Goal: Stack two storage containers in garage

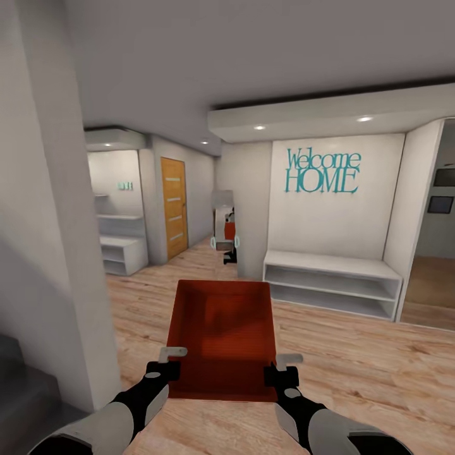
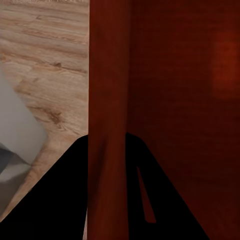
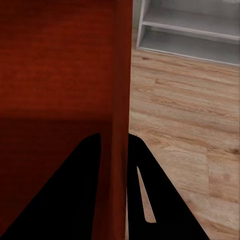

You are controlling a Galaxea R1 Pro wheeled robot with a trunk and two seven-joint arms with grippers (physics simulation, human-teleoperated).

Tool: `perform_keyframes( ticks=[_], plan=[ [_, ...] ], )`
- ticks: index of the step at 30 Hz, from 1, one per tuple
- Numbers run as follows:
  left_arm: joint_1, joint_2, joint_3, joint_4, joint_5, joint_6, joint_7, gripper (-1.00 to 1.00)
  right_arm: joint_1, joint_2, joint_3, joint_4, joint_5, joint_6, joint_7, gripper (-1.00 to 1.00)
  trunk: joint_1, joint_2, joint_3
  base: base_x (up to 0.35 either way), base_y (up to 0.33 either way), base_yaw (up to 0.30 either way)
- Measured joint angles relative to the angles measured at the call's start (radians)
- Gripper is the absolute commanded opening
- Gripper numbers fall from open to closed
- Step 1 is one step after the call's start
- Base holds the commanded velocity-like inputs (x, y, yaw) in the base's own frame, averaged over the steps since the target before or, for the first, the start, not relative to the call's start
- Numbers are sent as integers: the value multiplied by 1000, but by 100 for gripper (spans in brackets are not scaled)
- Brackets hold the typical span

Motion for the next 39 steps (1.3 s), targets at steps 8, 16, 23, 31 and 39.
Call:
perform_keyframes(
  ticks=[8,16,23,31,39],
  plan=[
    [0,0,0,0,0,0,1,-100,0,0,0,0,0,0,0,-100,0,0,0,322,0,0],
    [0,-1,0,0,0,0,2,-100,0,-1,-1,0,0,0,2,-100,0,0,0,322,0,0],
    [0,-1,0,0,0,0,2,-100,0,-1,-1,0,1,0,2,-100,0,0,0,322,0,0],
    [0,-1,0,0,0,0,2,-100,0,-1,-1,0,0,0,2,-100,0,0,0,322,0,0],
    [0,-1,0,0,0,0,2,-100,0,-1,-1,0,0,0,2,-100,0,0,0,322,0,0]
  ],
)
